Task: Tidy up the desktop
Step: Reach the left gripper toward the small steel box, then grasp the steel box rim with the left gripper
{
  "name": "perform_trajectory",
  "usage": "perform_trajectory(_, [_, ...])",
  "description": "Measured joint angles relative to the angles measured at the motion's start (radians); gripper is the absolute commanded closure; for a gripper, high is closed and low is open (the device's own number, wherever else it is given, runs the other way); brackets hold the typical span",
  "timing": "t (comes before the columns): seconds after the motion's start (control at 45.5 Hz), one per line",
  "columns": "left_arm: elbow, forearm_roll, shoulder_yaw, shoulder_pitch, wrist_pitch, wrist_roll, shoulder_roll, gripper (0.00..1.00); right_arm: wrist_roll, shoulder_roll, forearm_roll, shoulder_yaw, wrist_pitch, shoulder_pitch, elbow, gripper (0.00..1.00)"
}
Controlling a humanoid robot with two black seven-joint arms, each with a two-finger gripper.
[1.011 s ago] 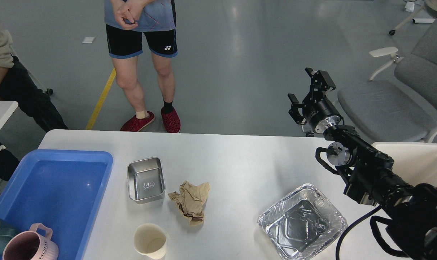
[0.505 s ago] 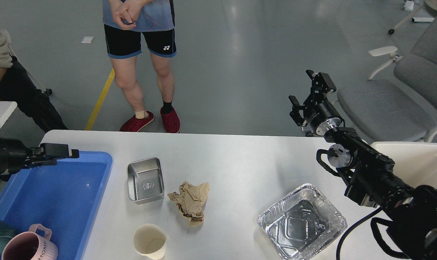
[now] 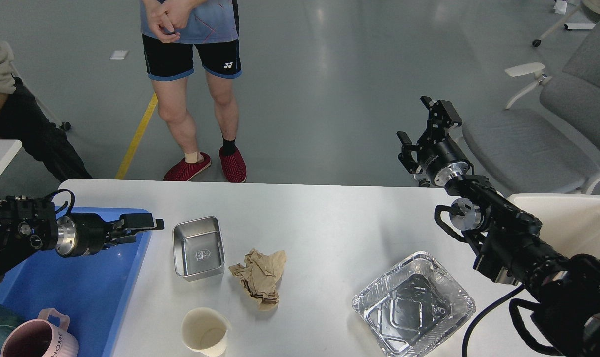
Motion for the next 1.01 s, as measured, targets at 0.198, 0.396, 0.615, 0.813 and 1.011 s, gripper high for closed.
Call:
perform_trajectory(0.198, [0.066, -0.044, 0.003, 0.046, 0.028, 0.002, -0.096, 0.09, 0.000, -0.001, 0.000, -0.001, 0.000, 0.000, 0.000, 0.00])
perform_trajectory(0.396, [0.133, -0.049, 0.007, 0.085, 0.065, -0.001, -0.179, 0.16, 0.000, -0.002, 0.000, -0.003, 0.000, 0.001, 0.000, 0.00])
perform_trajectory(0.615, [0.180, -0.052, 0.003, 0.102, 0.070, -0.005, -0.201, 0.33, 0.000, -0.004, 0.000, -0.005, 0.000, -0.002, 0.000, 0.00])
perform_trajectory(0.813, [0.198, -0.051, 0.008, 0.102, 0.098, 0.001, -0.232, 0.41, 0.000, -0.003, 0.000, -0.005, 0.001, -0.003, 0.000, 0.00])
perform_trajectory(1.011, [0.248, -0.050, 0.009, 0.100, 0.102, 0.004, -0.280, 0.49, 0.000, -0.003, 0.000, -0.005, 0.001, -0.004, 0.001, 0.00])
